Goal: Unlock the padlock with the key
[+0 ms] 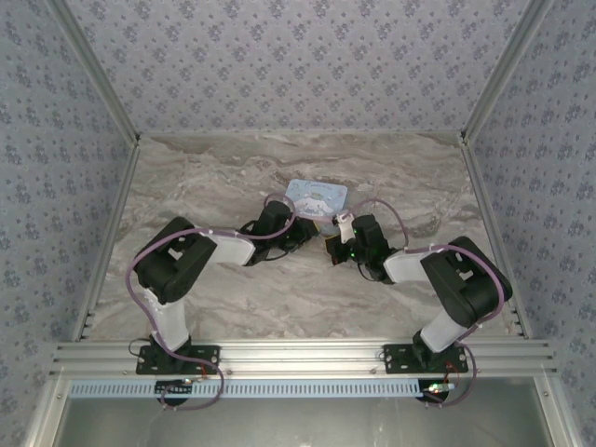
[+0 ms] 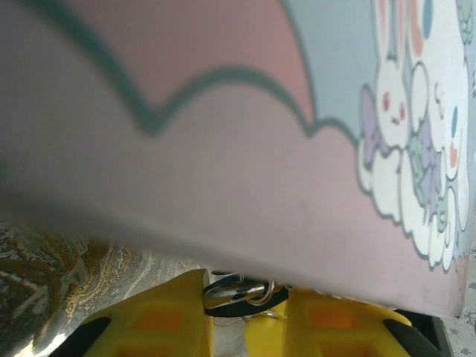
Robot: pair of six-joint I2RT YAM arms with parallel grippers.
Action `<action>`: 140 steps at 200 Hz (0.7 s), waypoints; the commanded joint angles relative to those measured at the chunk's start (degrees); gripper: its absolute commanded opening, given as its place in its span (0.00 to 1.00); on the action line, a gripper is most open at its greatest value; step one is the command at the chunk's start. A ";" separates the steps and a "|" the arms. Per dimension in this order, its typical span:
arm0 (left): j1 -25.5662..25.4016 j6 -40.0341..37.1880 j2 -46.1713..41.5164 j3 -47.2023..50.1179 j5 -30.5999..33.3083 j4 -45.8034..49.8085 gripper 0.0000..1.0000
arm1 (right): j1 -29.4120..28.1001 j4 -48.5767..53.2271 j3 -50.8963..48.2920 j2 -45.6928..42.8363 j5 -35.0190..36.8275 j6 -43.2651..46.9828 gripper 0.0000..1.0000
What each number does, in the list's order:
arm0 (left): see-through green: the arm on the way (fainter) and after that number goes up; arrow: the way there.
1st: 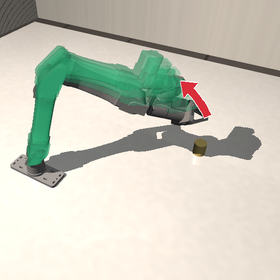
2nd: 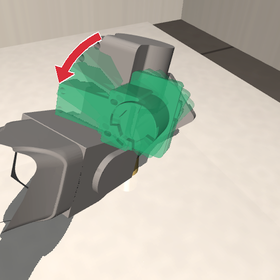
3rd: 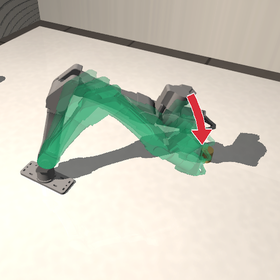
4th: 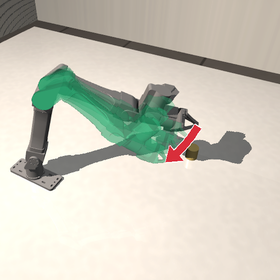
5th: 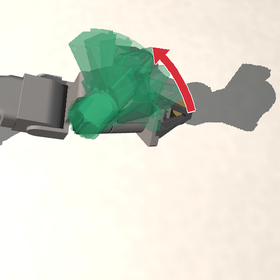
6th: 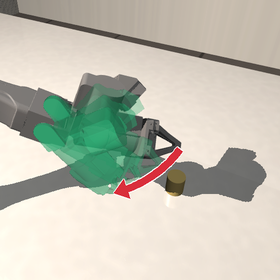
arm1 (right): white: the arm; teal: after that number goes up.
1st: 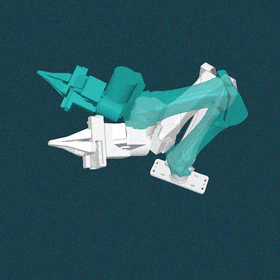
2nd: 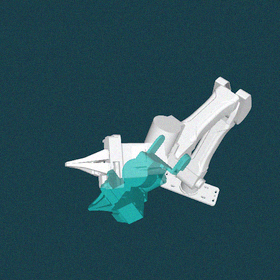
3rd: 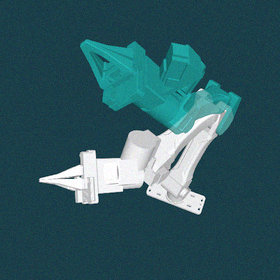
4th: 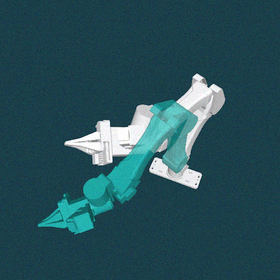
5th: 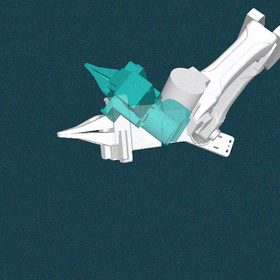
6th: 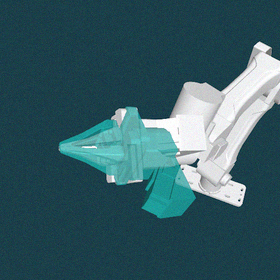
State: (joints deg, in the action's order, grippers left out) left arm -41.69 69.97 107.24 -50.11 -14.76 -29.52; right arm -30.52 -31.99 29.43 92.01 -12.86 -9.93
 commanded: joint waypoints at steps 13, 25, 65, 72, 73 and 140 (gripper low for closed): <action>-0.43 0.17 -2.48 -1.80 -1.17 -0.28 0.23 | -0.25 -1.41 1.27 0.05 -0.51 1.87 0.00; -0.49 0.21 -2.65 -1.84 -1.37 -0.16 0.23 | -0.08 -1.44 1.54 0.09 -0.38 2.27 0.00; -0.58 0.25 -3.24 -1.74 -1.93 0.60 0.23 | 0.55 -2.04 2.50 0.87 -1.13 3.01 0.00; -0.54 0.33 -3.33 -1.83 -2.02 0.71 0.23 | 0.55 -2.18 2.79 1.04 -1.34 3.23 0.00; -0.56 0.34 -3.34 -1.83 -2.02 0.70 0.23 | 0.55 -2.19 2.81 1.10 -1.36 3.24 0.00; -0.84 0.51 -3.97 -2.07 -2.97 1.38 0.23 | 2.27 -5.41 3.42 2.77 -4.91 3.22 0.00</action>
State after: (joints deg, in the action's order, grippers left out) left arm -41.63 70.00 106.06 -50.22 -14.52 -27.64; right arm -28.97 -33.01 30.96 93.84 -15.44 -7.51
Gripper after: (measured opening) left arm 0.235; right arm 0.060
